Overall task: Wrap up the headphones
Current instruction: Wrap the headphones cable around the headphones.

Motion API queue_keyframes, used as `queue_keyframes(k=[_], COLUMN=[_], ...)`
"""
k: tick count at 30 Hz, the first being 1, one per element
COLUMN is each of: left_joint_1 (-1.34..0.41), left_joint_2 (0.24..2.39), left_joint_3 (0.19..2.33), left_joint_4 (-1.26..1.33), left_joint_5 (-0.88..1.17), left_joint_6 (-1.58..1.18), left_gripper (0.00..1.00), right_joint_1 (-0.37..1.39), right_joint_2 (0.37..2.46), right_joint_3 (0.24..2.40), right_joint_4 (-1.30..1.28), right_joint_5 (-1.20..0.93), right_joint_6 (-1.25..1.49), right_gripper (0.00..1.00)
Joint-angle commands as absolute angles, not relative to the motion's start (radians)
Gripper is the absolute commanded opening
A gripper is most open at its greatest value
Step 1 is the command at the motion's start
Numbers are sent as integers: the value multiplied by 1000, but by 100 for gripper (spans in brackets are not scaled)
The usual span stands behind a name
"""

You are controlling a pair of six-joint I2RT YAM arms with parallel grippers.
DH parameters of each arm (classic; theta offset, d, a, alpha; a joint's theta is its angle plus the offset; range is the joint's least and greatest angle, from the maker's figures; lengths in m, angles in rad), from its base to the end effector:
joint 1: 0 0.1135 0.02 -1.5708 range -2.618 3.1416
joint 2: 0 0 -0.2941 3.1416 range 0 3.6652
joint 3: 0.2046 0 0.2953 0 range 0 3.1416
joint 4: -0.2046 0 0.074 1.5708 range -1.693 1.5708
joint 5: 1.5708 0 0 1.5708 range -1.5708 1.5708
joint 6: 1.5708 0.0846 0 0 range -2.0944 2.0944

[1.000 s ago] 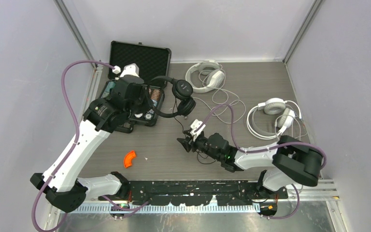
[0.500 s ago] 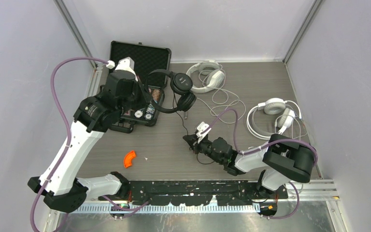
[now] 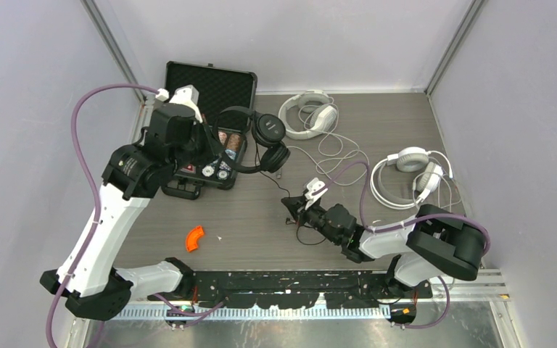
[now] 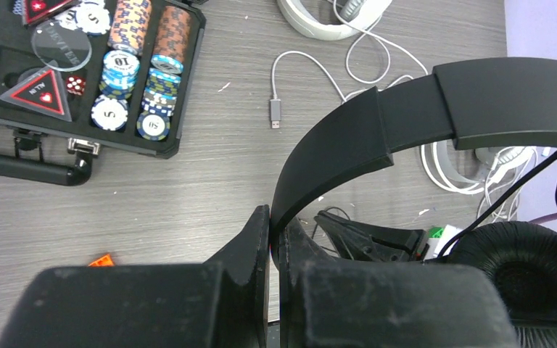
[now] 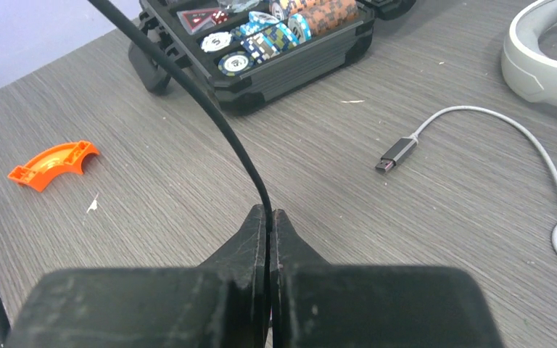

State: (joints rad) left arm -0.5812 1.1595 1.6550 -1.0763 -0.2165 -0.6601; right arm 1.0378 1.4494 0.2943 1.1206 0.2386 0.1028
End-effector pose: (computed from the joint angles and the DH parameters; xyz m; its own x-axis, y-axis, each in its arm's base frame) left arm 0.2266 -0.1271 0.4874 -0.5990 -0.3230 -0.7327 0.0238 0.9074 -0.4195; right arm 0.1758 0.2587 0.1598 -0.0910 0.0420 -0.9950 -0.7113 0.6965 0.0945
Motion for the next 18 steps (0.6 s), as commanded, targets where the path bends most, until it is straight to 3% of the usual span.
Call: queue_keyframes(k=[1, 14, 18], left_joint_1=[-561, -543, -543], left_joint_2=[1114, 1112, 1105], left_joint_3=[1698, 1730, 1739], left_joint_4=[-1060, -1040, -1074], left_joint_5=[-212, -82, -54], left_joint_6=[-625, -646, -520], left_gripper=[0, 0, 0], right_joint_1=[1022, 984, 960], right_joint_2=[1409, 1433, 1415], right_joint_3=[286, 279, 275], right_joint_4=[1149, 1151, 1150], right_joint_5=[254, 249, 235], right_joint_6=[121, 169, 194], right_gripper=[0, 0, 0])
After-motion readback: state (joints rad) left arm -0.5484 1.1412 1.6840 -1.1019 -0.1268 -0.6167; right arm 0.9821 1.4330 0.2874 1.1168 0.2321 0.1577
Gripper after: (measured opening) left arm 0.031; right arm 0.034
